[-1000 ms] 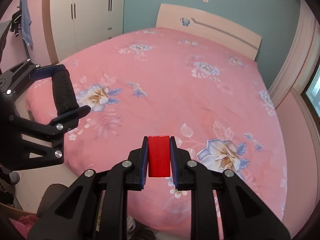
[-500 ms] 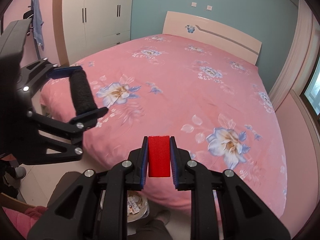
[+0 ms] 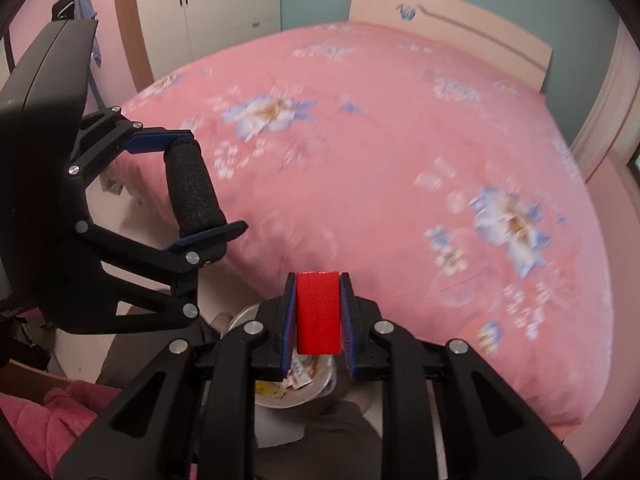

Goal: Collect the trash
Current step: 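Carry the black tube and red block with both tools over the bin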

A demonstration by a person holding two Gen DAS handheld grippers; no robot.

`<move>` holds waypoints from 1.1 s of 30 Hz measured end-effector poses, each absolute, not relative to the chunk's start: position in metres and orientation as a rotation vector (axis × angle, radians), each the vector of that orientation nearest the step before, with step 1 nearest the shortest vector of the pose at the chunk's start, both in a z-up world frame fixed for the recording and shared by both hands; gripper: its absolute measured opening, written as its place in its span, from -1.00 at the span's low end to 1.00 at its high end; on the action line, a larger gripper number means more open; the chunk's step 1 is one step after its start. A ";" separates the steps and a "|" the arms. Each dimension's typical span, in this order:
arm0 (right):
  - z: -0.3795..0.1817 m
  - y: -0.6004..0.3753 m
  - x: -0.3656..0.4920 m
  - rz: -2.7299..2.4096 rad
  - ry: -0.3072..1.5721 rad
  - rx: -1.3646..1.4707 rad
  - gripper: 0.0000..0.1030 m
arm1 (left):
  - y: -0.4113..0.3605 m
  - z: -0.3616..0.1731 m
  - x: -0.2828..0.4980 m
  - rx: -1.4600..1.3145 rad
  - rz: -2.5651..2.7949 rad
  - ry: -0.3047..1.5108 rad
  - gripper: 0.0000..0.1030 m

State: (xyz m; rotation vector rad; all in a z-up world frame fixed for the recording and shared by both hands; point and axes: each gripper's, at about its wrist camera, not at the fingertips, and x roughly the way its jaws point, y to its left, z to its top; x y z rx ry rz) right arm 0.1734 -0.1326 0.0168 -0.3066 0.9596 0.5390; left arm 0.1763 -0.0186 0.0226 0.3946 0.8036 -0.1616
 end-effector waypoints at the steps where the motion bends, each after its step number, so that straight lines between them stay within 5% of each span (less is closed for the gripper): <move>1: 0.004 -0.131 0.175 0.548 0.980 -0.299 -0.58 | -0.018 0.012 0.177 0.392 -0.163 0.822 0.67; 17: -0.164 -0.121 0.179 0.566 1.267 -0.218 -0.59 | -0.011 -0.165 0.178 0.337 -0.204 1.138 0.67; 33: -0.301 -0.115 0.182 0.529 1.467 -0.123 -0.58 | -0.014 -0.283 0.178 0.299 -0.222 1.333 0.67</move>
